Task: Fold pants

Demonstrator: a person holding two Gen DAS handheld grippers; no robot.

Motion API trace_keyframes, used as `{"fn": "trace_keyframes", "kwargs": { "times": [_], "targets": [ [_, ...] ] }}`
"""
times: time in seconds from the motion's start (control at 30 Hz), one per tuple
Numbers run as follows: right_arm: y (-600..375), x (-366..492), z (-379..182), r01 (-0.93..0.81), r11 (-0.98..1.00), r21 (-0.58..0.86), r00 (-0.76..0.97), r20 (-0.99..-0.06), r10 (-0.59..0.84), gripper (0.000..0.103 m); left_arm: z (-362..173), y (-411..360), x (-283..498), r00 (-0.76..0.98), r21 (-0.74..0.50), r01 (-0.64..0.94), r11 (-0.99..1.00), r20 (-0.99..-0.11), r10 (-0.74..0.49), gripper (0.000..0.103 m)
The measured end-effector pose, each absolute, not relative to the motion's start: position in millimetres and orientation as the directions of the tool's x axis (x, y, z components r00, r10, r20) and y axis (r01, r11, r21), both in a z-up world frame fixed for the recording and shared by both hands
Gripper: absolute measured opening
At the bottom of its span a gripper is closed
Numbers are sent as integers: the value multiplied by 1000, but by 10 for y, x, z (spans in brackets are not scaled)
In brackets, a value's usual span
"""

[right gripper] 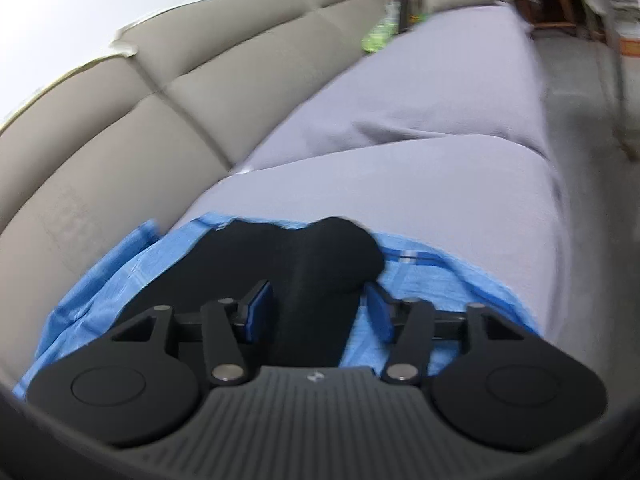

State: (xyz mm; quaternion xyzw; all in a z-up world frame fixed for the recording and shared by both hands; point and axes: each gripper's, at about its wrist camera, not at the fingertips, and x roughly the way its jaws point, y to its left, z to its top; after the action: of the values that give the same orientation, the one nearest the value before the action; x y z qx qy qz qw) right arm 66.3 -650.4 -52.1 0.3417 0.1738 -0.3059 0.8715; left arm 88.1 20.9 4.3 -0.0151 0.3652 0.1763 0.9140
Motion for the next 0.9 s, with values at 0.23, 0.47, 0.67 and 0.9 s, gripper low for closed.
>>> {"fn": "trace_keyframes", "kwargs": {
  "times": [0.23, 0.47, 0.67, 0.9],
  "targets": [
    [-6416, 814, -499, 640, 613, 463, 755, -528, -390, 55, 43, 215, 895, 673, 101, -331, 938, -672, 309, 74],
    [-6296, 766, -476, 728, 569, 383, 677, -537, -504, 56, 43, 215, 902, 674, 100, -333, 938, -670, 311, 76],
    [-6540, 569, -537, 650, 555, 520, 757, -512, -407, 62, 44, 219, 912, 674, 98, -336, 937, -670, 311, 76],
    [-6785, 319, -731, 558, 389, 733, 828, -459, -322, 46, 44, 220, 921, 673, 98, -341, 935, -669, 315, 77]
  ]
}}
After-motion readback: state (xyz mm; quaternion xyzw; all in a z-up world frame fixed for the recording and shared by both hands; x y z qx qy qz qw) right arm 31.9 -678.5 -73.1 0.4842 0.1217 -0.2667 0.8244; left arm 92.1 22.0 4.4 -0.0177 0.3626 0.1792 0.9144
